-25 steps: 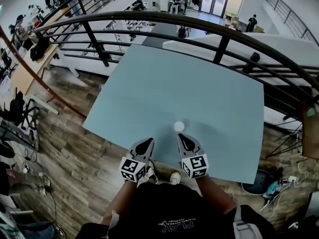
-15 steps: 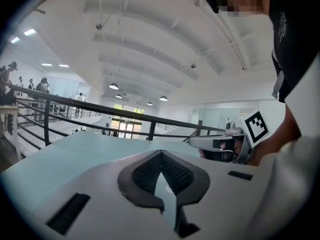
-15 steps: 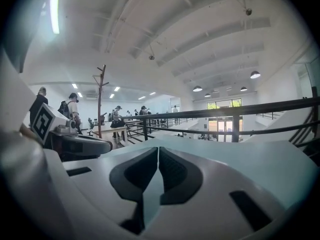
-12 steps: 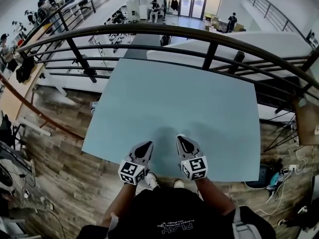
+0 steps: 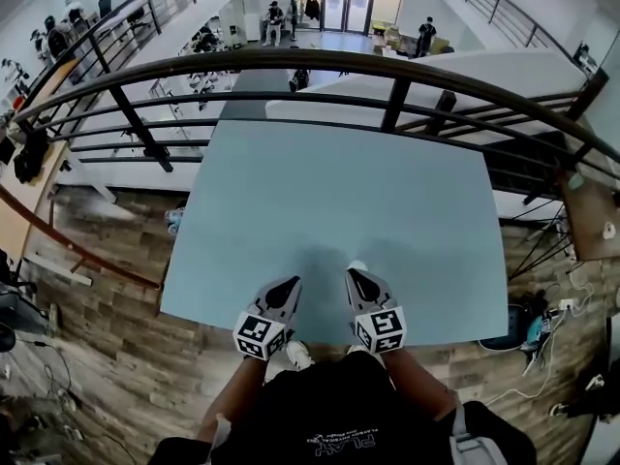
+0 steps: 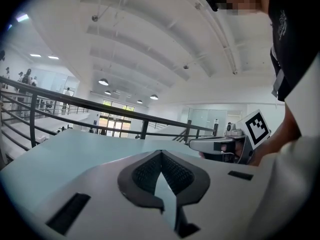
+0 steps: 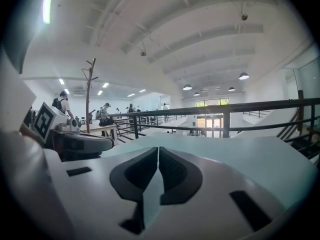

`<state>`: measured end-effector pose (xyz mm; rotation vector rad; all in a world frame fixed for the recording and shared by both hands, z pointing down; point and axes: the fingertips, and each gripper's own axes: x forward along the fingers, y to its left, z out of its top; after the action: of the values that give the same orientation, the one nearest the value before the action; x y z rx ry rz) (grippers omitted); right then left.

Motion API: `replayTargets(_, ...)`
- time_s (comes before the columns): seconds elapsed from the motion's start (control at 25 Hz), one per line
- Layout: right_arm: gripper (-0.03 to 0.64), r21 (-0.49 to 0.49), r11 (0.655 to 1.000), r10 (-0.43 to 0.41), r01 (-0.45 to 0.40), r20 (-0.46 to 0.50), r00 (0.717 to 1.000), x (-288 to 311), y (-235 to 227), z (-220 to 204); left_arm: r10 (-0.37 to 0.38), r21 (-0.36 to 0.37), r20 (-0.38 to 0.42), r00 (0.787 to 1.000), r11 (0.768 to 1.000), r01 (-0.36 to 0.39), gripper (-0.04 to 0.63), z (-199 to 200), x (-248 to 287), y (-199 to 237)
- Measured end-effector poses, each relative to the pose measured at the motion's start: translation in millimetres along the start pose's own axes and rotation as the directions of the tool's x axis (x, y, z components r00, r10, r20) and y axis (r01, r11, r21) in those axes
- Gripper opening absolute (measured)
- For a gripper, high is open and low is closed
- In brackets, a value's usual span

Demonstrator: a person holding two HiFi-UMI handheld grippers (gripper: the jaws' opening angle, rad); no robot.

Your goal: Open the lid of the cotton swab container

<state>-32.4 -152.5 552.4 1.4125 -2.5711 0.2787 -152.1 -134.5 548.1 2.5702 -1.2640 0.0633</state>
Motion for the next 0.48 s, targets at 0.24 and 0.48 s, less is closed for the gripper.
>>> replayTargets(0.24, 0.023, -0.006, 1.0, -0.013, 0.013, -0.01, 1.0, -6.6, -9.7, -4.8, 0.0, 0.0, -0.007, 1.0, 1.0, 0.0, 0.012, -6.2, 7.9, -2.8)
replayTargets(0.48, 0.023, 0.001, 1.0, -0.013, 0.013, -0.021, 1.0, -5.6, -27.4, -13.0, 0.006, -0.024, -0.005, 1.0, 1.0, -0.006, 0.012, -9.7, 22.3, -4.5)
